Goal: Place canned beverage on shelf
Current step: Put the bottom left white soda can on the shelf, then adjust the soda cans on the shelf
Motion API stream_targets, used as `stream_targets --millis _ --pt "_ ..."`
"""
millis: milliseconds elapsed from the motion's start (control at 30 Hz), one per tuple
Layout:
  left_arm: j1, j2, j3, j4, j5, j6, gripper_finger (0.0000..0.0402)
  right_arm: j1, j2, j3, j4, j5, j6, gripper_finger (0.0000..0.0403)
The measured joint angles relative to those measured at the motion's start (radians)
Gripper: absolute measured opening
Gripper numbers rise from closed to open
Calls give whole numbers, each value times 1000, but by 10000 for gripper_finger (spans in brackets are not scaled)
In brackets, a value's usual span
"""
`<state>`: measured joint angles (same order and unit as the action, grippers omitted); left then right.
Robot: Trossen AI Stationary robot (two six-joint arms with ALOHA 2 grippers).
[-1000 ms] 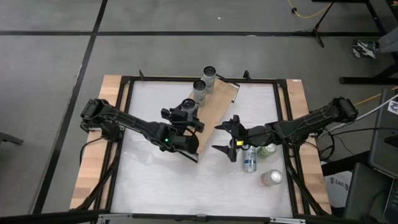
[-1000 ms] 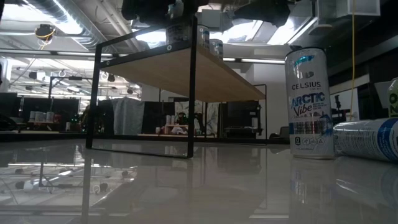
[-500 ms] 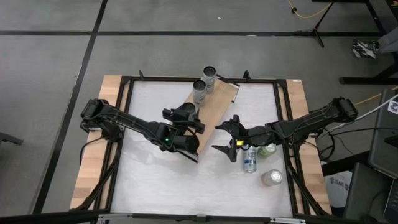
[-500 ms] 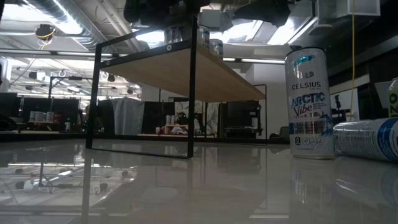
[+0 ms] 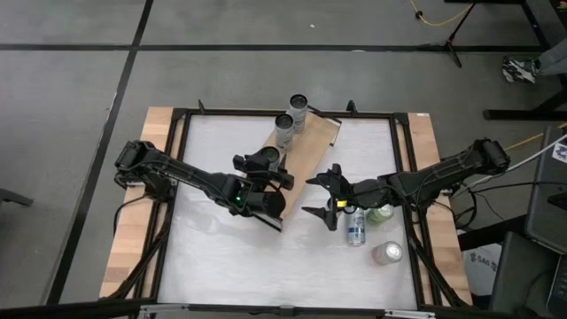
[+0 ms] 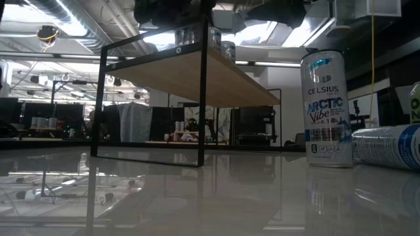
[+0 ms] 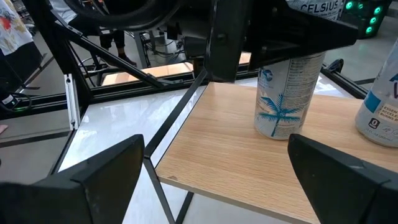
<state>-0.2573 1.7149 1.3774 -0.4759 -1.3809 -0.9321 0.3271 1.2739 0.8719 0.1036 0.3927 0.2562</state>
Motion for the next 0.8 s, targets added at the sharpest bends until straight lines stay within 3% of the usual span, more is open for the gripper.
stream_targets --millis 233,800 --pt "0 0 31 -5 -65 7 299 0 0 0 0 0 0 386" --pt "0 0 201 -1 -66 331 299 0 0 0 0 0 0 386"
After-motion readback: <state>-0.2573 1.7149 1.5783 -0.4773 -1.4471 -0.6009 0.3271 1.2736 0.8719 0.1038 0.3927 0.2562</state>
